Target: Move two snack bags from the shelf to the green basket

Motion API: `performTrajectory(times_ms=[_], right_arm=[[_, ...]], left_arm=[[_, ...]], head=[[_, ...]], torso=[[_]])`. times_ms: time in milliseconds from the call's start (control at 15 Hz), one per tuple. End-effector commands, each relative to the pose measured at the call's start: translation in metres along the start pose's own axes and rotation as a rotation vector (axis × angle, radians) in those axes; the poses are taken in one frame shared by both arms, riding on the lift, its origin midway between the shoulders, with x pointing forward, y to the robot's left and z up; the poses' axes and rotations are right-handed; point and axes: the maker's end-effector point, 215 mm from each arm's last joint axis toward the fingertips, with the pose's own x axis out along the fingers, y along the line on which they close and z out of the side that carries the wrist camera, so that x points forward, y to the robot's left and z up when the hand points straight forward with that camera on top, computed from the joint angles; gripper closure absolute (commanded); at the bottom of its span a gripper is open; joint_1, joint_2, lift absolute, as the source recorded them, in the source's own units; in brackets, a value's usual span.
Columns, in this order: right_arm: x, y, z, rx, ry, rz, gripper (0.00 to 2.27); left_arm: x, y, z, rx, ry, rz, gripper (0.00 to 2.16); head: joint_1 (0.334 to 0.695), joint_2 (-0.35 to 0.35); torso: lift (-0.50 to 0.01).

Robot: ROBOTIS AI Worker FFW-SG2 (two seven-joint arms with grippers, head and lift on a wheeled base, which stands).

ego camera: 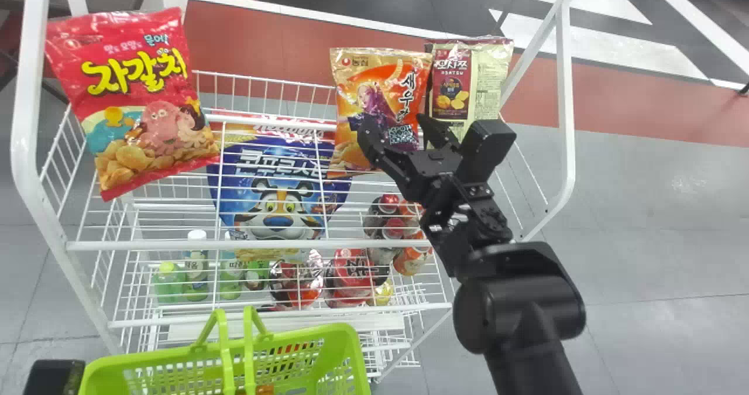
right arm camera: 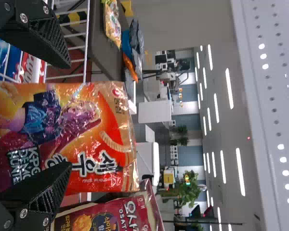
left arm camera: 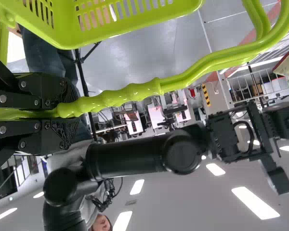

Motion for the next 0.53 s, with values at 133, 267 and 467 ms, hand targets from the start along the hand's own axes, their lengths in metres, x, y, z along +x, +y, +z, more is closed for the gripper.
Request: performTrajectory(times_ms=[133,267,467], right_arm=[[0.045,-0.014,-0.011,-0.002,0.021,-0.021,0.10],[0.058,-0.012,-0.013,-0.017,0.034,-0.016,0.17],[0.061,-0.001,-0.033,-0.003,0.100,0.017,1.39]], left_arm=[[-0.007,0.005,0.003,-0.007,-0.012,0.008,2.11],[-0.009,0.006,0.006,-0.005,-0.017,0.010,2.11],[-0.011,0.008,0.007,-0.012,-0.025,0.007,2.11]], head=[[0.695,-0.350],[0.695,-0.350],[0.695,-0.329]], torso=[[-0.018],[-0.018],[-0.018]])
